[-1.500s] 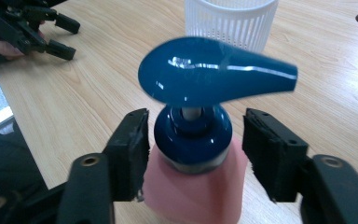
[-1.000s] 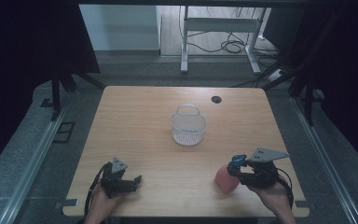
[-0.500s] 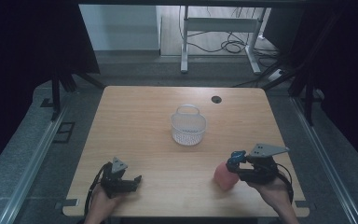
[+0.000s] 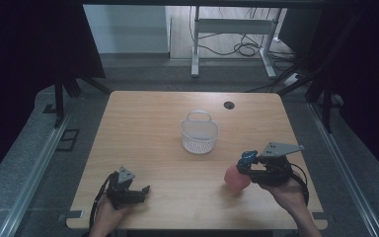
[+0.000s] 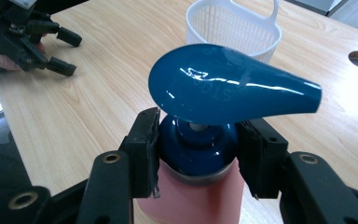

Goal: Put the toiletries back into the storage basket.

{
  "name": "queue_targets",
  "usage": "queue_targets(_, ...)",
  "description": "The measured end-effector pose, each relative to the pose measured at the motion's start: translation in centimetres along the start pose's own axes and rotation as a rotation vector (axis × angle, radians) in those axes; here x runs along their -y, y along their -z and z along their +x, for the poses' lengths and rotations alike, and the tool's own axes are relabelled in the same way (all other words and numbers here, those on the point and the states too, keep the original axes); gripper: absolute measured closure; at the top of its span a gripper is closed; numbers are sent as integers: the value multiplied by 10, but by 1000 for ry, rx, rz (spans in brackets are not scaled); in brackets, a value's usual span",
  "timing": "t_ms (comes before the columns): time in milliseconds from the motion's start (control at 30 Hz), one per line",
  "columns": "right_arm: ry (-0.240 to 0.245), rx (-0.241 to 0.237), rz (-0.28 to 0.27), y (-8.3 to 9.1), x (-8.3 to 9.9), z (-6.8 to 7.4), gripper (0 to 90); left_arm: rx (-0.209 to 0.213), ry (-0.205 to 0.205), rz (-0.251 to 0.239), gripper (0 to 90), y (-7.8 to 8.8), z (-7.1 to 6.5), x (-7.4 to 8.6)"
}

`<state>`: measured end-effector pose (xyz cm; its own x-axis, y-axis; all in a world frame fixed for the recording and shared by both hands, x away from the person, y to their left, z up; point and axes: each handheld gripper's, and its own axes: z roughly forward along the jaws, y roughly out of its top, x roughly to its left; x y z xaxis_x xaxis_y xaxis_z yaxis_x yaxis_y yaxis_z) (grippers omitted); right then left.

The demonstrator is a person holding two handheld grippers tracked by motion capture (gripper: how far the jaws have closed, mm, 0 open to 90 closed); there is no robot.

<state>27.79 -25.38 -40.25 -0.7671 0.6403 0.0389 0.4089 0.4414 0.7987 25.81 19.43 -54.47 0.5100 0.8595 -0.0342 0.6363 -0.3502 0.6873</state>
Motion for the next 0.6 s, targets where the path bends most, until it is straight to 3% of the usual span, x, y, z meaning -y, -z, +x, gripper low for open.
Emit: queue_targets(600,14,6,-11,-3,-19,-4,527,0,0,1,113,0,0,0)
